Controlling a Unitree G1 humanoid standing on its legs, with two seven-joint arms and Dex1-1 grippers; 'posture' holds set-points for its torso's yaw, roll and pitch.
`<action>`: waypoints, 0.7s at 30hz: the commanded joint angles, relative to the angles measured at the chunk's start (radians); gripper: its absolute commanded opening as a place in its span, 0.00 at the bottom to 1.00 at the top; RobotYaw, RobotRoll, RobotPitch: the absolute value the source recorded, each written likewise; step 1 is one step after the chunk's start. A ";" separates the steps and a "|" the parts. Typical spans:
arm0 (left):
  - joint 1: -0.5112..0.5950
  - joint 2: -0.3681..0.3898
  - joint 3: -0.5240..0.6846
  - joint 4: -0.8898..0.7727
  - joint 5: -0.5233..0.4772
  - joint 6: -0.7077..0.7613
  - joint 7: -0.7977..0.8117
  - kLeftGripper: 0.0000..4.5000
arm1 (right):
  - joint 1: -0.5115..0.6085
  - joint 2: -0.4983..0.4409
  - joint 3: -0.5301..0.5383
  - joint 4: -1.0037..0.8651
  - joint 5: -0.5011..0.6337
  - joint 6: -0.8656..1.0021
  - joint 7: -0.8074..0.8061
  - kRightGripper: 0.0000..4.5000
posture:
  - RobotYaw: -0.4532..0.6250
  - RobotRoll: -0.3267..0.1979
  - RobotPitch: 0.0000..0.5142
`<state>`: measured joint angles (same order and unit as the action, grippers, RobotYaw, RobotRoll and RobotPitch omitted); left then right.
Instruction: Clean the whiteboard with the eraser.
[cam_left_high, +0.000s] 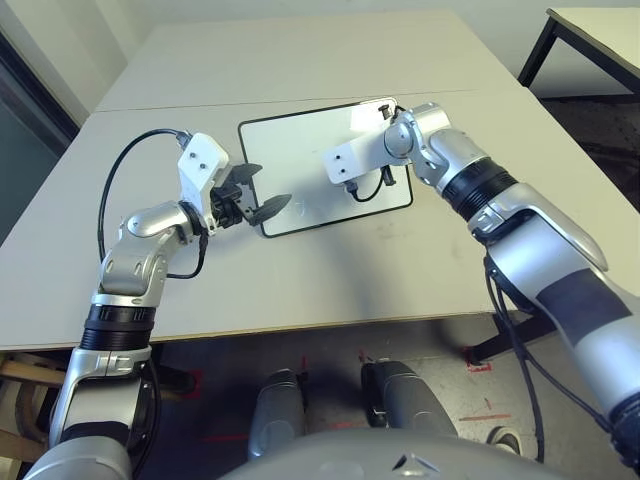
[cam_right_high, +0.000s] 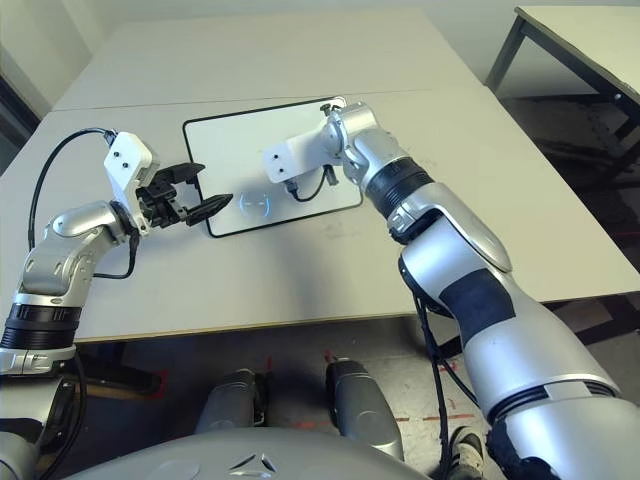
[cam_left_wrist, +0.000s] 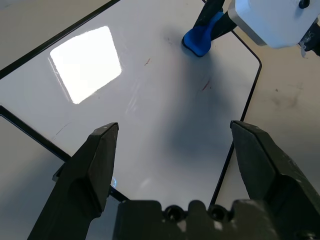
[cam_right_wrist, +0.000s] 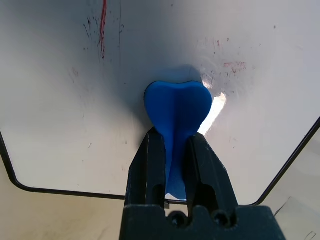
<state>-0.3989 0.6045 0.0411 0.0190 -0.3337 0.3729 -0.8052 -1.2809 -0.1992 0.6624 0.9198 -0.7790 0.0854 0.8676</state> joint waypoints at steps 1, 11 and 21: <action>0.010 -0.009 0.000 0.003 0.004 0.004 0.004 1.00 | -0.014 0.043 0.017 0.056 0.000 -0.022 -0.029 0.07 | 0.38 0.62 0.14; 0.011 -0.018 -0.003 0.001 0.006 0.003 0.007 1.00 | -0.057 0.082 0.011 0.121 0.003 -0.046 -0.060 0.07 | 0.38 0.62 0.14; 0.013 -0.019 -0.003 -0.002 0.006 0.004 0.008 1.00 | -0.055 0.011 0.024 0.146 -0.021 -0.067 -0.046 0.07 | 0.38 0.62 0.14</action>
<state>-0.3969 0.5888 0.0398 0.0188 -0.3330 0.3728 -0.7985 -1.3434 -0.1677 0.6685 1.0373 -0.7859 0.0191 0.8243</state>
